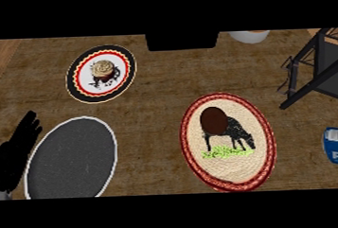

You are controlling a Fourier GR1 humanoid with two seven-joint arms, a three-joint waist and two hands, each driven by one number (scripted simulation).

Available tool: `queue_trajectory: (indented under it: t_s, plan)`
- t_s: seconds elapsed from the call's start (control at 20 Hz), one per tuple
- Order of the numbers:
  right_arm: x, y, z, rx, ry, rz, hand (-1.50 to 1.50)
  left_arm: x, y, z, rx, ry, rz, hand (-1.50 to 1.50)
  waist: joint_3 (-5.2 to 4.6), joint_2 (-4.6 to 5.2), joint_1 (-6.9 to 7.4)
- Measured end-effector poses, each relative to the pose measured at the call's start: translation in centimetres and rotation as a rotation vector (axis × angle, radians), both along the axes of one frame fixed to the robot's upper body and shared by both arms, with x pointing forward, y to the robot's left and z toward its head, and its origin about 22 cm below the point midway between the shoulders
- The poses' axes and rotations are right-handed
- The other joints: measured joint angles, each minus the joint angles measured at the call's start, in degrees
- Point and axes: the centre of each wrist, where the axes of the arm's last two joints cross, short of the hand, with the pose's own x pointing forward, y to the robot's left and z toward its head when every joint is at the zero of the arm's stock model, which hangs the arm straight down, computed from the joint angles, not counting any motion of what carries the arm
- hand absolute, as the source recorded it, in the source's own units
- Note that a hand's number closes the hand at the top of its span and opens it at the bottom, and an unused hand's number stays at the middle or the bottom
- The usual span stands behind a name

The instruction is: Pick the can from the placemat and place it in the tiered shelf

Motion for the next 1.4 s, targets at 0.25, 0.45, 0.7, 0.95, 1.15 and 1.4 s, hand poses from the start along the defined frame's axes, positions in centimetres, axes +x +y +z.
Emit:
queue_trajectory:
  t_s: [0.25,0.45,0.7,0.95,1.15,1.4]
  plan:
    - [-2.7,-1.2,4.5,0.099,-0.104,-0.031,1.5,-0.2,-0.3,-0.7,0.002,-0.001,-0.007,0.0,-0.02,0.06,0.23]
    - [-4.0,-1.9,8.2,0.127,-0.171,-0.057,1.5,0.2,-0.5,-0.7,0.009,-0.006,-0.017,0.0,-0.03,0.18,0.68]
    - [-5.1,-2.7,12.3,0.135,-0.265,-0.093,1.5,0.9,-0.1,0.1,0.003,-0.012,-0.022,0.0,-0.02,0.26,1.07]
    - [-4.7,-3.1,16.1,0.028,-0.308,-0.163,1.5,0.7,-0.2,-0.2,0.009,-0.019,-0.034,0.0,-0.04,0.45,1.74]
    - [-3.9,-3.8,18.2,-0.021,-0.297,-0.2,1.5,1.0,-1.3,-0.5,0.005,-0.016,-0.039,0.0,-0.02,0.5,1.93]
    - [-1.7,-5.0,19.4,-0.062,-0.268,-0.245,1.5,1.4,-1.0,-0.3,0.004,-0.019,-0.043,0.0,0.0,0.61,2.2]
